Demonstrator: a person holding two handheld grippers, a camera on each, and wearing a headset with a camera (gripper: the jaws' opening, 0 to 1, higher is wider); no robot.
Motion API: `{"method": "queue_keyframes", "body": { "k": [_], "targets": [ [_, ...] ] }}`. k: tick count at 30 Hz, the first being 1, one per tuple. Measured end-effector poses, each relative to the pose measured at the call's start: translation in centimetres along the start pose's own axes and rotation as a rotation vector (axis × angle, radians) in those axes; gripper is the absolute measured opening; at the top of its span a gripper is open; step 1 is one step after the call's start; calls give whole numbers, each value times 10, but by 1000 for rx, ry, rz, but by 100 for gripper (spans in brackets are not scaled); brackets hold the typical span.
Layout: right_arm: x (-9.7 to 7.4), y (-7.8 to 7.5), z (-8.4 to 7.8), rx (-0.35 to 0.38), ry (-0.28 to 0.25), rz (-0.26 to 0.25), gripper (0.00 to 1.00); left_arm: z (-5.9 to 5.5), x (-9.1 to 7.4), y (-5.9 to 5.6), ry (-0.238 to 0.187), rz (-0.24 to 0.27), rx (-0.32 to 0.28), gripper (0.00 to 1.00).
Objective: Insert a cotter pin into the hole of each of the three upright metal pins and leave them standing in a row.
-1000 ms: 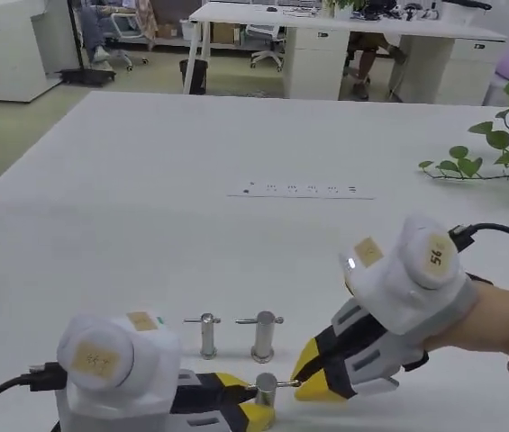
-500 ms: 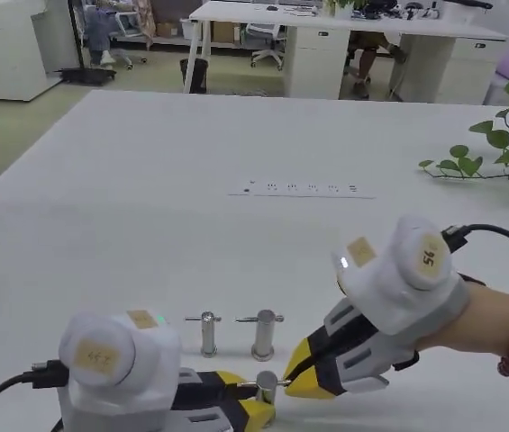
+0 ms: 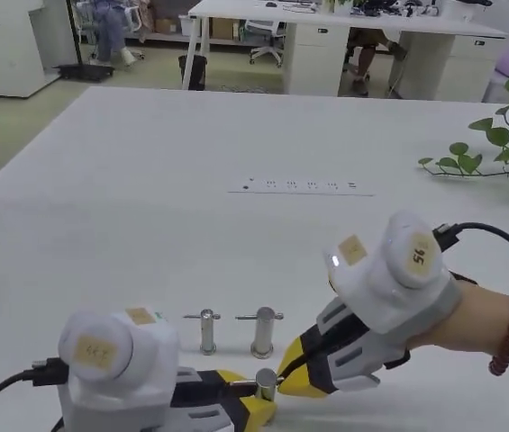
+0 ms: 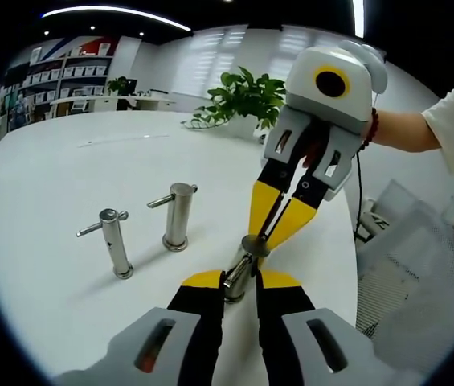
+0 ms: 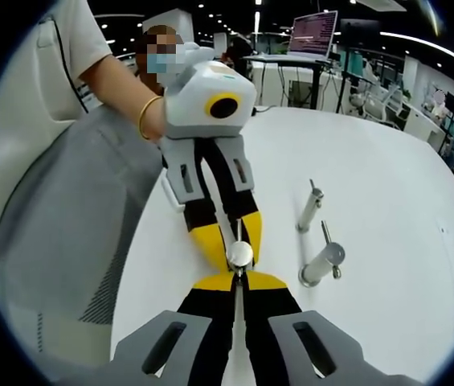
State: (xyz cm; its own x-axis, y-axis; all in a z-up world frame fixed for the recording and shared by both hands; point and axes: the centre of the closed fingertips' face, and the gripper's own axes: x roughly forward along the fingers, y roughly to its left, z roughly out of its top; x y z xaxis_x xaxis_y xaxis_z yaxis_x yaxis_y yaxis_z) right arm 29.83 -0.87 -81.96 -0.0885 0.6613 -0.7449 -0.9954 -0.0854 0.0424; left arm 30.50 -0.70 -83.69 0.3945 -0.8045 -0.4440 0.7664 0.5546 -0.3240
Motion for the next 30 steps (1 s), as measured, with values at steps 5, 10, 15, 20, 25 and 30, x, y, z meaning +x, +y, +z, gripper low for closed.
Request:
{"method": "queue_keyframes", "body": {
  "k": [5,10,15,20,25,30],
  "targets": [
    [0,0,0,33,-6,-2,5,-1,1,0,5,4,5,14],
    [1,1,2,65,-26,-7,11,1,-2,3,4,18,15,19],
    [3,1,3,71,-35,-19,16,1,-7,6,10,28,36,24],
    [7,1,7,79,-52,-21,17,4,-13,3,13,26,64,31],
    [12,1,10,82,-63,-27,17,3,-19,2,32,21,109,37],
    [15,0,12,93,-77,-32,16,2,-22,0,33,20,125,39]
  ]
}}
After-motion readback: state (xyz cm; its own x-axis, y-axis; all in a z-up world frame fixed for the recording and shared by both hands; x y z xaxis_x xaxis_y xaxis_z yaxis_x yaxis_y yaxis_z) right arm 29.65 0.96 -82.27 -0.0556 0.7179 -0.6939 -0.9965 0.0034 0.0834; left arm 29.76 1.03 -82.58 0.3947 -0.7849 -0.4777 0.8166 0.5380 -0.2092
